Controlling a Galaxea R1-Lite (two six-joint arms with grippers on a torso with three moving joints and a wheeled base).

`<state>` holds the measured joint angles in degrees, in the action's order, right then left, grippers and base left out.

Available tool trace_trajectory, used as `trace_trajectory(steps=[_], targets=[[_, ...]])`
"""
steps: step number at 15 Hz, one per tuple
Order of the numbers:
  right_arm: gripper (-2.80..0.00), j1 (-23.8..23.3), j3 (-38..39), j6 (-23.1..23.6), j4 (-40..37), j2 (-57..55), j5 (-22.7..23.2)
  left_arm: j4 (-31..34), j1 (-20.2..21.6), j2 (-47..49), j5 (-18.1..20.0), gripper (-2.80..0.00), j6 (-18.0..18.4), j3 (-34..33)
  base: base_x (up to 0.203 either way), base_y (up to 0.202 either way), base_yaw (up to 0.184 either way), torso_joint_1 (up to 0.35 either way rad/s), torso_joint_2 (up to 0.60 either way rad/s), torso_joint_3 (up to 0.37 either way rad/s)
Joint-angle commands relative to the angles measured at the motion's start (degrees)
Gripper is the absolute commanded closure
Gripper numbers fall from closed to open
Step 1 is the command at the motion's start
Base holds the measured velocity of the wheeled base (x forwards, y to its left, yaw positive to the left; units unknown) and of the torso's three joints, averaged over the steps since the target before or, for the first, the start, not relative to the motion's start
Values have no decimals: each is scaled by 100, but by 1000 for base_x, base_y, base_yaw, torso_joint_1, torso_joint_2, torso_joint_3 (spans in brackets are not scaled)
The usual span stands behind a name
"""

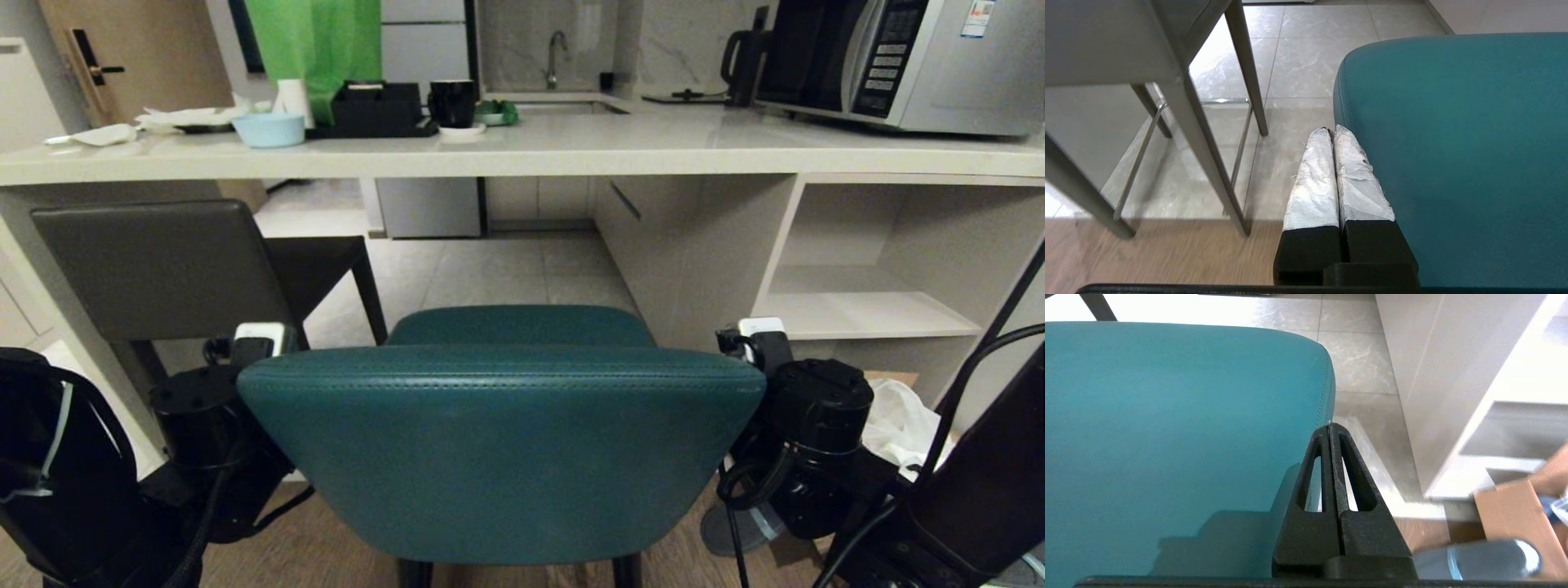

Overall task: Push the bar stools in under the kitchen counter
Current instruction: Pull the blue chair out from under the dining table

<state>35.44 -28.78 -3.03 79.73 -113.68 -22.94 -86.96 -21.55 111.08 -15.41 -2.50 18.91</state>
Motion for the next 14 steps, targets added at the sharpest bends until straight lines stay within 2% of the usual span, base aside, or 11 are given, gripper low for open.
trace_trajectory(steps=[1, 8, 12, 14], targets=[[0, -2, -13, -4, 69, 30, -17, -70, 19, -25, -8, 0, -5, 8, -123, 0, -9, -11, 3, 2], [0, -73, 0, -4, 69, 45, -32, -70, 179, -77, 31, 0, 11, -126, 0, 0, 0, 0, 0, 0], [0, -711, 30, 5, 63, 157, -80, -70, 864, -155, 117, 0, 41, -142, 0, 0, 0, 0, 0, 0], [0, -979, 52, -4, 69, 246, -73, -70, 1334, -190, 344, 0, 45, -85, 0, 0, 0, 0, 0, 0]])
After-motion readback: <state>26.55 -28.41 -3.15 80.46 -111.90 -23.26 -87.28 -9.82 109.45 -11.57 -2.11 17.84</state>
